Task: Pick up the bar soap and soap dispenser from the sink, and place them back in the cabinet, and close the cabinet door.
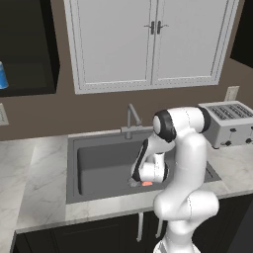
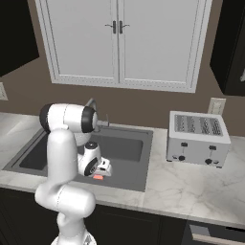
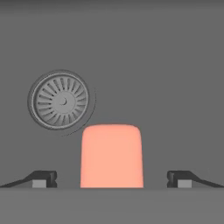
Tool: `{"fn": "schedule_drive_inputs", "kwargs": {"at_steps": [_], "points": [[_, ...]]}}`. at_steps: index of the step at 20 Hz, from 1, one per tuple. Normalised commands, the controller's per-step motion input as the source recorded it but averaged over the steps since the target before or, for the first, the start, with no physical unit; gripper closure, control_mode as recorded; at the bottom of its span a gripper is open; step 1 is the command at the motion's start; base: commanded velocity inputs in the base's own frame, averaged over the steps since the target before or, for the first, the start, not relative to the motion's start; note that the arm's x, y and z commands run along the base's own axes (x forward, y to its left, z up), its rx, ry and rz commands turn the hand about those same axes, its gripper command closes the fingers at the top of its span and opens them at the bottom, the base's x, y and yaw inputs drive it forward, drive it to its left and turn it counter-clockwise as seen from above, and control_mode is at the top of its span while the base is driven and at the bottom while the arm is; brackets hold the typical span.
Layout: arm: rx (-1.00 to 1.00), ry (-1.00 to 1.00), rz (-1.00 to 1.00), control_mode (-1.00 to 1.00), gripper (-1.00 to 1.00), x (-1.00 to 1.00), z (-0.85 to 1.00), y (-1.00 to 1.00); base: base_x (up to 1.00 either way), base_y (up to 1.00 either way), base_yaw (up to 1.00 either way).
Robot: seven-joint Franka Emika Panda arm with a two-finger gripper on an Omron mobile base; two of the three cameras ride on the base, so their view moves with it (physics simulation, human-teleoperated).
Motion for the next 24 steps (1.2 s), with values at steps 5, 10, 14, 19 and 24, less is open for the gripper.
{"fn": "schedule_drive_inputs", "kwargs": {"at_steps": [5,10,14,19,24], "points": [[0.0,0.0,0.0,-1.0,-1.0,0.0,-0.13,0.0,0.0,0.0,0.0],[0.0,0.0,0.0,-1.0,-1.0,0.0,-0.12,0.0,0.0,0.0,0.0],[0.0,0.0,0.0,-1.0,-1.0,0.0,-0.12,0.0,0.0,0.0,0.0],[0.0,0.0,0.0,-1.0,-1.0,0.0,-0.11,0.0,0.0,0.0,0.0],[0.0,0.0,0.0,-1.0,-1.0,0.0,-0.09,0.0,0.0,0.0,0.0]]}}
